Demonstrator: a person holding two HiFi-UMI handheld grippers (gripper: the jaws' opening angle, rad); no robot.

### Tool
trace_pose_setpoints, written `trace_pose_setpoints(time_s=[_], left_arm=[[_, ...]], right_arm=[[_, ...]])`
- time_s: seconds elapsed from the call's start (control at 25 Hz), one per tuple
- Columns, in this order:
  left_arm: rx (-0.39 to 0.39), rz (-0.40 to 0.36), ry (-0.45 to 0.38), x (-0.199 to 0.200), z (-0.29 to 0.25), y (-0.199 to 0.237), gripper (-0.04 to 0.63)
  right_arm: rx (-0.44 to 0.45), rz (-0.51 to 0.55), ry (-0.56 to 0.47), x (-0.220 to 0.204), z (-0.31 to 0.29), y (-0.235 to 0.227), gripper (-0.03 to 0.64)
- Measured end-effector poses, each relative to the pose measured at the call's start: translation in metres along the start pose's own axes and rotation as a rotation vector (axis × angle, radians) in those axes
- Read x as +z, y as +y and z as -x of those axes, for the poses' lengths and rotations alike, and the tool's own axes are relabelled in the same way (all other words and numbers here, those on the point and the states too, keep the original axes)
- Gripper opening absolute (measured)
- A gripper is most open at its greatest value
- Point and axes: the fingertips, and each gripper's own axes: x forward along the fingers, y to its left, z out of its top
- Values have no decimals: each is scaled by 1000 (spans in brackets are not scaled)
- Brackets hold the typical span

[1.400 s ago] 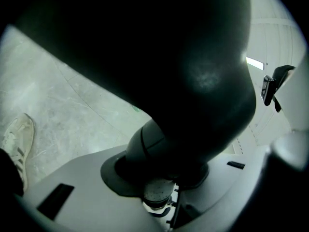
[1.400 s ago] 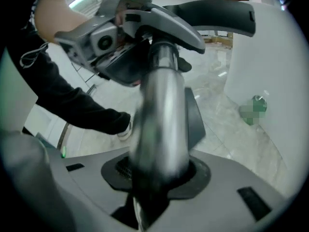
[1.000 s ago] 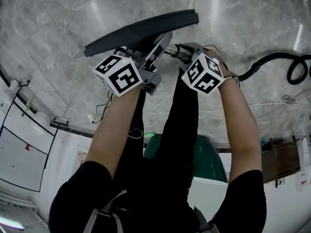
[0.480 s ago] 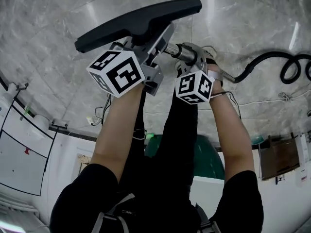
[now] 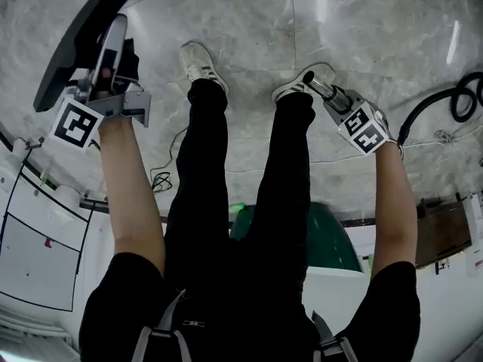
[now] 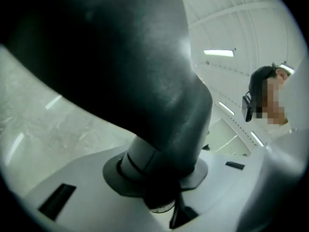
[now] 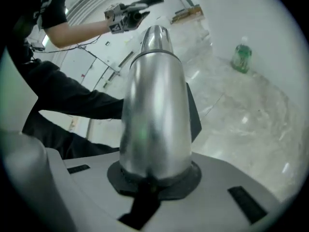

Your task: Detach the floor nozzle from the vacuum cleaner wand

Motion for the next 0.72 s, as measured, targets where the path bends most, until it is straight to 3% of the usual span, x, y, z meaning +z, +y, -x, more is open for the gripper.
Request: trace_pose_setpoints(time_s=[0.08,0.24,0.48,0.72], left_arm=[[44,40,36,-31,-2,4,121],[36,119,43,-60,-19,0,121],[41,96,104,-74,-26,-6,121],[32,80,167,-90,-33,-10,121]], right_arm=[[-120,49,-64,28,7,-22,54],[-262,174,-81,72,7,-53,54],[-320,162,-82,100,11,-63,54],[-321,174,-66,91,-1,-59,54]])
